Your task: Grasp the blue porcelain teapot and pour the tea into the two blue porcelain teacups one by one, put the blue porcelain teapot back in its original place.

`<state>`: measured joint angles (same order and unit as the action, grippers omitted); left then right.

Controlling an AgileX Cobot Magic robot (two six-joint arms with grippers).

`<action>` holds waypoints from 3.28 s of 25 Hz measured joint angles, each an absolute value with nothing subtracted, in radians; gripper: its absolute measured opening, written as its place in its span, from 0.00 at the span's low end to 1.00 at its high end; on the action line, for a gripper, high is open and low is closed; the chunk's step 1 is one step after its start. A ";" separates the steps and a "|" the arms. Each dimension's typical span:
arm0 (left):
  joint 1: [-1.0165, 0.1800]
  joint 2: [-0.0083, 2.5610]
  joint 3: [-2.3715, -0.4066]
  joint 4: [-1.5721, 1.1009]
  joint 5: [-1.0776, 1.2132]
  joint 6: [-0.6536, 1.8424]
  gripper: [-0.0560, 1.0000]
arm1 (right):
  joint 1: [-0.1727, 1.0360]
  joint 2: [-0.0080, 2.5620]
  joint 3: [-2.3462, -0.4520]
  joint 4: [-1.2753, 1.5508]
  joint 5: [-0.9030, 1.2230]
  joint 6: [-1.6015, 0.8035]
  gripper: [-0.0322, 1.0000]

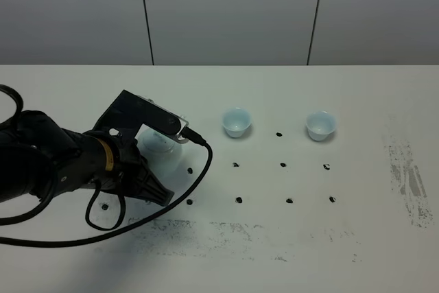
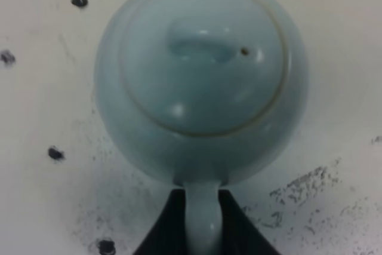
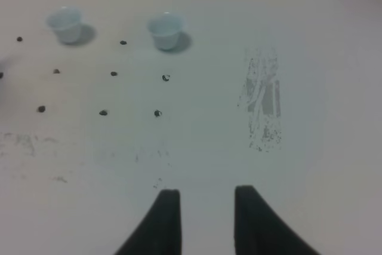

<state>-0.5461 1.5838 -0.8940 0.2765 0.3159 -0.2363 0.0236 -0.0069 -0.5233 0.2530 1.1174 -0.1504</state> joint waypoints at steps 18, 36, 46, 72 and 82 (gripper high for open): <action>-0.546 1.686 -1.262 0.139 0.439 0.143 0.12 | 0.024 -0.007 -0.523 0.253 1.117 -0.150 0.23; -0.546 2.052 -1.735 -0.009 0.575 0.701 0.12 | 0.024 -0.007 -0.523 0.253 1.117 -0.150 0.23; -0.546 2.060 -1.738 -0.044 0.492 0.825 0.12 | 0.024 -0.007 -0.523 0.253 1.117 -0.150 0.23; -0.546 2.257 -1.912 -0.111 0.385 1.170 0.12 | 0.024 -0.007 -0.523 0.253 1.117 -0.149 0.23; -0.546 2.257 -1.912 -0.111 0.386 1.448 0.12 | 0.024 -0.007 -0.523 0.253 1.117 -0.149 0.23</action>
